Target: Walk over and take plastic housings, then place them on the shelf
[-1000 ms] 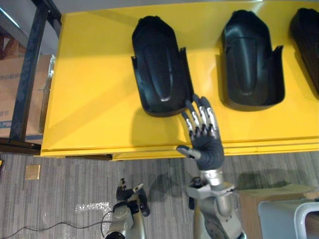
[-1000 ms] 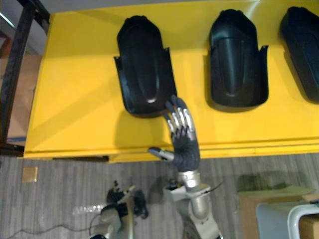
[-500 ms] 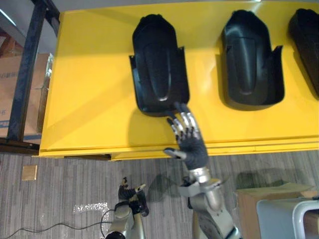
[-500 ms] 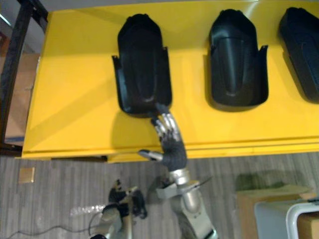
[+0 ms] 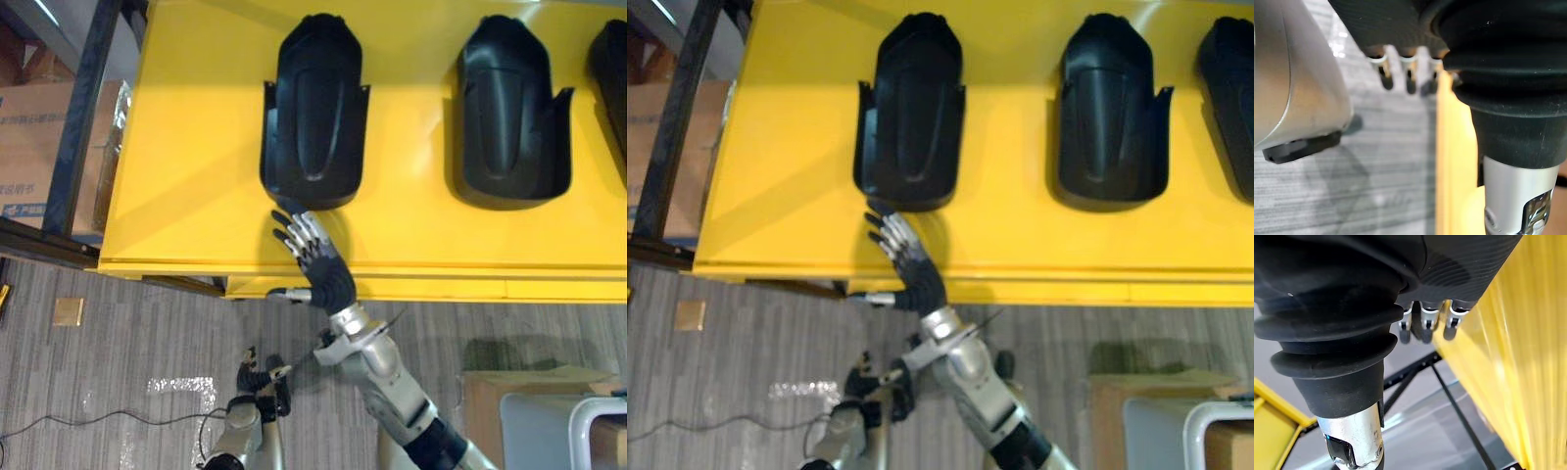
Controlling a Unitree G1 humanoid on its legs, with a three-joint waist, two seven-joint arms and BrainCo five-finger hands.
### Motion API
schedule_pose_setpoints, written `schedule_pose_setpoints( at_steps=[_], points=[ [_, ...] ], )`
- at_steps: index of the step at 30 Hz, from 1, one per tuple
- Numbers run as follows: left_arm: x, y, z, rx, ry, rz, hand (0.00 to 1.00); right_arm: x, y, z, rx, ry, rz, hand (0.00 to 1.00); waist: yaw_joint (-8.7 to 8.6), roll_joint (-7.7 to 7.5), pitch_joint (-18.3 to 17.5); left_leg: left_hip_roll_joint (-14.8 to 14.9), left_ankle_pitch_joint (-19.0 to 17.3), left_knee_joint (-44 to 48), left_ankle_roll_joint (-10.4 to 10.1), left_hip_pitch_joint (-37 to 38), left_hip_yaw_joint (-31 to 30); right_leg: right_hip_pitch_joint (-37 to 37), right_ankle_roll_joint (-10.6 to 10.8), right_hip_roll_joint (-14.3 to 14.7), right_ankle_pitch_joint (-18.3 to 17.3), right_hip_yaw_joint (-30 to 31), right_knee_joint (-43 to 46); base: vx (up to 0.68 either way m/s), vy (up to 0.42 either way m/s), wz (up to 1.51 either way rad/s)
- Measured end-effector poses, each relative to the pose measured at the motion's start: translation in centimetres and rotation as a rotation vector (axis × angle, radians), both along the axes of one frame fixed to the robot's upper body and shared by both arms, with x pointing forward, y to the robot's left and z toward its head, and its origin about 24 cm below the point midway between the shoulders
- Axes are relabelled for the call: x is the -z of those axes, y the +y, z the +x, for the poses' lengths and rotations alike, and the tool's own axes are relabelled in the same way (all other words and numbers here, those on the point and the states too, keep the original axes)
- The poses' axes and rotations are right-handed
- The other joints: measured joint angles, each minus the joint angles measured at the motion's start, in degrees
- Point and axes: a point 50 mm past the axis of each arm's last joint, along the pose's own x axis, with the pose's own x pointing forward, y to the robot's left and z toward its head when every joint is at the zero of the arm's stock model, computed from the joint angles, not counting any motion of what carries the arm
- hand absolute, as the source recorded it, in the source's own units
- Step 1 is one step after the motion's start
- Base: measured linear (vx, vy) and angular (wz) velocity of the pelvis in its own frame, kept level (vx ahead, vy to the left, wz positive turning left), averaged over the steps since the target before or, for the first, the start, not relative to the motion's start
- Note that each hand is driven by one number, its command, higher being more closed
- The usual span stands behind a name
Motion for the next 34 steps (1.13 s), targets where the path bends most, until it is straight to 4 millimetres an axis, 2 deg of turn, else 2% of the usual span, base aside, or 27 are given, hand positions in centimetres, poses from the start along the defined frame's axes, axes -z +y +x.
schedule_pose_setpoints(
  at_steps=[7, 10, 12, 14, 16, 19, 22, 26, 29, 30, 31, 33, 34],
  points=[
    [0.1, 0.1, -0.2, -0.001, 0.013, 0.006, 0.00, 1.3, -0.9, -0.3, 0.123, 0.014, -0.082, 0.00, 0.02, -0.09, -0.05, 0.32, -0.67, 0.86, 0.13, 2.34, 0.00, 2.88, 0.02, 0.27, -0.03, -0.07, -0.53, 0.00, 0.002, -0.01],
    [0.7, 0.6, -1.0, 0.002, 0.051, 0.025, 0.00, 2.4, -3.2, -0.4, 0.252, 0.058, -0.100, 0.00, -0.19, -1.02, -1.33, 0.50, -1.50, 0.59, 0.03, 4.53, 0.34, 5.47, 0.18, 0.63, 0.05, 0.01, -2.35, 0.03, 0.021, -0.08],
    [1.4, 1.7, -2.2, -0.017, 0.096, 0.052, 0.00, 3.1, -5.9, -0.2, 0.372, 0.081, -0.125, 0.00, -1.30, -2.64, -3.62, 0.49, -1.90, -0.58, -0.18, 6.99, 0.92, 8.33, 0.71, 1.16, 0.46, 0.11, -4.99, 0.08, 0.022, -0.12],
    [2.0, 2.4, -3.1, -0.027, 0.133, 0.061, 0.00, 2.9, -8.1, -0.3, 0.464, 0.076, -0.116, 0.00, -1.71, -3.32, -5.32, 0.50, -2.10, -1.40, -0.31, 9.05, 1.48, 10.45, 0.85, 1.45, 0.80, 0.36, -6.89, 0.10, 0.014, -0.15],
    [3.0, 3.3, -5.3, -0.079, 0.205, 0.055, 0.00, 1.7, -12.2, -0.8, 0.624, 0.029, -0.103, 0.00, -2.50, -4.09, -9.49, 0.21, -2.17, -4.15, -0.41, 13.22, 3.02, 14.52, 0.95, 1.80, 2.32, 0.93, -11.16, 0.20, 0.033, -0.26],
    [3.9, 4.2, -7.6, -0.132, 0.274, 0.036, 0.00, -0.2, -15.0, -1.9, 0.752, -0.069, -0.077, 0.00, -3.38, -4.01, -13.37, -0.48, -2.17, -7.25, -0.41, 17.75, 3.86, 18.73, 1.24, 1.88, 3.25, 1.72, -15.27, 0.19, 0.037, -0.24],
    [4.4, 4.7, -9.6, -0.176, 0.319, 0.019, 0.00, -1.1, -18.0, -3.2, 0.911, -0.138, -0.114, 0.00, -4.59, -3.83, -16.37, -1.00, -2.17, -10.13, -0.41, 22.50, 4.33, 23.05, 1.12, 1.93, 3.55, 1.87, -17.79, 0.14, 0.032, -0.12],
    [4.8, 4.9, -11.1, -0.194, 0.352, 0.009, 0.00, 0.1, -21.2, -5.0, 1.122, -0.092, -0.192, 0.00, -4.78, -3.38, -18.98, -1.78, -2.16, -13.25, -0.43, 26.94, 4.41, 25.69, 1.12, 2.02, 3.54, 3.13, -18.96, 0.06, 0.027, -0.18],
    [5.1, 5.2, -12.5, -0.224, 0.380, -0.008, 0.00, 4.1, -23.8, -6.2, 1.296, 0.105, -0.246, 0.00, -6.07, -2.47, -19.74, -2.34, -2.09, -14.61, -0.55, 29.43, 4.77, 27.10, 1.10, 1.83, 3.53, 3.37, -19.08, 0.00, 0.034, -0.12],
    [5.2, 5.3, -13.1, -0.227, 0.393, -0.006, 0.00, 6.9, -25.1, -6.8, 1.351, 0.245, -0.278, 0.00, -6.09, -2.41, -20.19, -2.45, -2.08, -14.92, -0.56, 30.20, 5.26, 27.38, 1.08, 1.82, 3.51, 3.63, -19.09, -0.02, 0.020, -0.15],
    [5.2, 5.4, -13.3, -0.228, 0.399, -0.005, 0.00, 8.6, -25.8, -7.3, 1.379, 0.332, -0.296, 0.00, -6.10, -2.28, -20.38, -2.49, -2.07, -15.03, -0.58, 30.34, 5.49, 27.43, 1.06, 1.81, 3.49, 3.78, -19.12, -0.07, 0.021, -0.21],
    [5.4, 5.4, -14.3, -0.230, 0.423, -0.008, 0.00, 15.7, -28.0, -10.6, 1.478, 0.729, -0.342, 0.00, -6.07, -1.74, -21.16, -2.87, -1.78, -16.00, -1.00, 30.36, 6.07, 26.86, 0.77, 1.68, 3.26, 4.43, -19.20, -0.07, 0.009, -0.15],
    [5.4, 5.4, -14.3, -0.234, 0.424, -0.010, 0.00, 17.4, -28.4, -11.9, 1.505, 0.835, -0.344, 0.00, -6.04, -1.56, -21.26, -3.01, -1.62, -16.33, -1.14, 30.42, 6.01, 26.81, 0.54, 1.62, 3.11, 4.43, -19.22, -0.03, 0.001, -0.04]
  ],
)
